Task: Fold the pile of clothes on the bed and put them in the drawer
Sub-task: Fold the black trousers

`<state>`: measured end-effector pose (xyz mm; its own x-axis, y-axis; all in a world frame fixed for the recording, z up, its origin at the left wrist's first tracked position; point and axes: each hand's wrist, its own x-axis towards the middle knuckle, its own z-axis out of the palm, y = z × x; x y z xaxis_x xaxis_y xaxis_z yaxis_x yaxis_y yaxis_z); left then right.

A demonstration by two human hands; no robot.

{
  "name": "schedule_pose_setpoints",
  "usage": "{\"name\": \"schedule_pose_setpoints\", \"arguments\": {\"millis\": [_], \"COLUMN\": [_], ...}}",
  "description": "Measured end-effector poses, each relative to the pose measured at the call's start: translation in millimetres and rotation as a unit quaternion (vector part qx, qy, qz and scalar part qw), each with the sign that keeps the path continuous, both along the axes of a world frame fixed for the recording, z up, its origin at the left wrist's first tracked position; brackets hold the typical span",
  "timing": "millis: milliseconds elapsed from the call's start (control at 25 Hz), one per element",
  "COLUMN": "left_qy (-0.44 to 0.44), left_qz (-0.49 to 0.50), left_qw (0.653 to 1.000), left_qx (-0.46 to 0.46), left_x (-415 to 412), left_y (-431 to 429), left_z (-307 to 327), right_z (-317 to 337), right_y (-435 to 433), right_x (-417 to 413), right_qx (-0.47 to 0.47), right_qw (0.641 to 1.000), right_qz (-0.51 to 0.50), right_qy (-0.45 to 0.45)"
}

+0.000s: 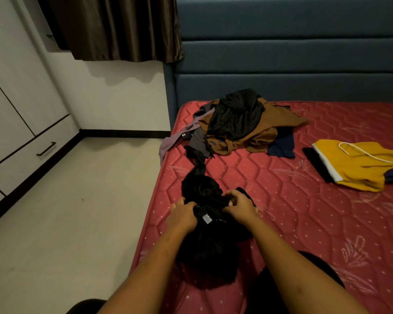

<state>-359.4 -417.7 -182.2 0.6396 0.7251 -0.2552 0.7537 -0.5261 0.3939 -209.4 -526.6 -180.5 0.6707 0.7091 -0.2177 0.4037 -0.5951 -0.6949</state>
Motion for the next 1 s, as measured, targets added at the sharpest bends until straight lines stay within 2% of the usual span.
{"name": "schedule_pose_setpoints", "arguments": {"millis": [120,200,320,400,440,520,600,680,760,800,840,920,960,1000], "left_qy": [-0.059,-0.133,-0.291,-0.373,-0.384,-0.365,-0.362,-0.363,-0.389,-0.391,-0.364,-0.219,-0.13,-0.056], "left_qz": [-0.014,-0.026,-0.027,-0.019,-0.021,-0.02,-0.018,0.0,0.046,0.059,0.045,-0.042,-0.098,-0.153], "left_qw": [0.997,0.989,0.956,0.925,0.917,0.922,0.927,0.932,0.92,0.918,0.929,0.963,0.963,0.949], "left_qx": [0.046,0.053,-0.001,-0.071,-0.108,-0.127,-0.098,-0.025,0.019,0.031,0.051,0.15,0.214,0.268], "left_x": [0.5,-1.7,-10.0,-16.6,-19.4,-24.8,-26.5,-28.3,-31.8,-33.5,-35.7,-41.0,-44.0,-47.0], "left_y": [-9.0,-10.5,-8.2,-8.8,-10.5,-15.7,-12.1,-5.9,1.1,3.8,5.9,9.4,9.4,8.5], "left_z": [9.3,17.0,39.6,59.4,71.1,97.1,113.3,129.1,147.3,156.2,165.2,179.2,184.8,189.5], "right_z": [26.1,49.5,83.9,107.1,117.6,133.7,138.2,133.5,119.4,108.7,99.4,104.6,113.9,125.8], "right_y": [3.4,3.7,-6.2,-14.8,-17.3,-21.3,-25.5,-35.7,-46.6,-49.1,-49.7,-50.5,-50.6,-51.2], "right_x": [-9.2,-17.4,-30.3,-40.7,-46.5,-54.8,-51.2,-45.2,-44.5,-41.8,-33.7,-12.9,-0.3,11.3], "right_qx": [0.1,0.147,0.228,0.254,0.262,0.279,0.286,0.265,0.197,0.142,0.068,-0.083,-0.134,-0.142], "right_qw": [0.989,0.974,0.927,0.9,0.893,0.886,0.898,0.915,0.938,0.948,0.951,0.933,0.926,0.93], "right_qz": [0.093,0.138,0.173,0.2,0.215,0.229,0.229,0.239,0.262,0.281,0.298,0.303,0.26,0.173], "right_qy": [0.062,0.099,0.244,0.293,0.297,0.289,0.242,0.187,0.109,0.033,-0.039,-0.173,-0.237,-0.291]}}
